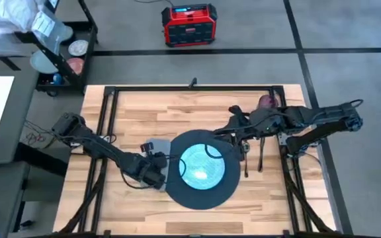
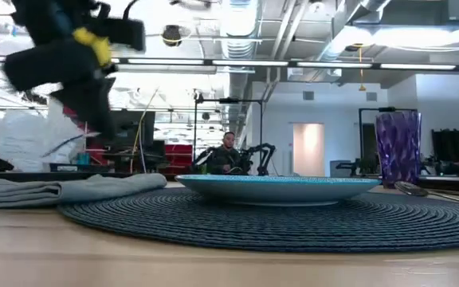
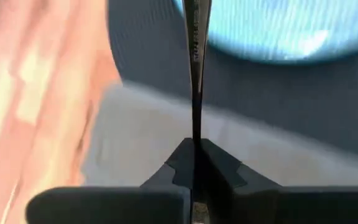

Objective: Set table place
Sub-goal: Adjust the black fork on the gray table napkin

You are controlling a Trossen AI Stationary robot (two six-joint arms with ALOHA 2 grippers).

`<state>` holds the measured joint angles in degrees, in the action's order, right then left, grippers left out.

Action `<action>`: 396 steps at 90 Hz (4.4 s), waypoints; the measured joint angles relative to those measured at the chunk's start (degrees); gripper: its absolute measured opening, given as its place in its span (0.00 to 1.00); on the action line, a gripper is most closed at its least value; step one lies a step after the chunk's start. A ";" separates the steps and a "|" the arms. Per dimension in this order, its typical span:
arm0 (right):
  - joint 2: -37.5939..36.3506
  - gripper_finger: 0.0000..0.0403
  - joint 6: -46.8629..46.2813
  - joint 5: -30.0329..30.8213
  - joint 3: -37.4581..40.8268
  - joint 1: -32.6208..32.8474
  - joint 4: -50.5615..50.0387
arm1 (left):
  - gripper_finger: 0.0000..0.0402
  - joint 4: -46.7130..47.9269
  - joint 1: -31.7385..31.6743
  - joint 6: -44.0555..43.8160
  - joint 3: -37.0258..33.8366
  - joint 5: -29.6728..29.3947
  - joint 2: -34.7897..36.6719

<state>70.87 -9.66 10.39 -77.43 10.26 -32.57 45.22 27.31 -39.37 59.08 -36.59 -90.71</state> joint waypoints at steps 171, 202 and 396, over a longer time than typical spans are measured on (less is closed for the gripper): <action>3.05 0.15 -1.93 -0.02 -0.09 2.16 -3.89 | 0.00 -99.89 13.09 -49.16 -50.24 -12.06 3.49; 3.52 0.15 -2.38 -0.02 -0.07 2.14 -3.81 | 0.00 -102.22 13.18 -44.89 -50.55 -4.64 6.31; 3.48 0.15 -2.95 -0.04 -0.04 1.64 -6.43 | 0.00 35.94 9.88 25.89 17.73 3.19 -23.06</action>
<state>74.35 -12.60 10.35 -77.47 11.90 -39.00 81.16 37.19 -13.49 76.80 -33.40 -113.77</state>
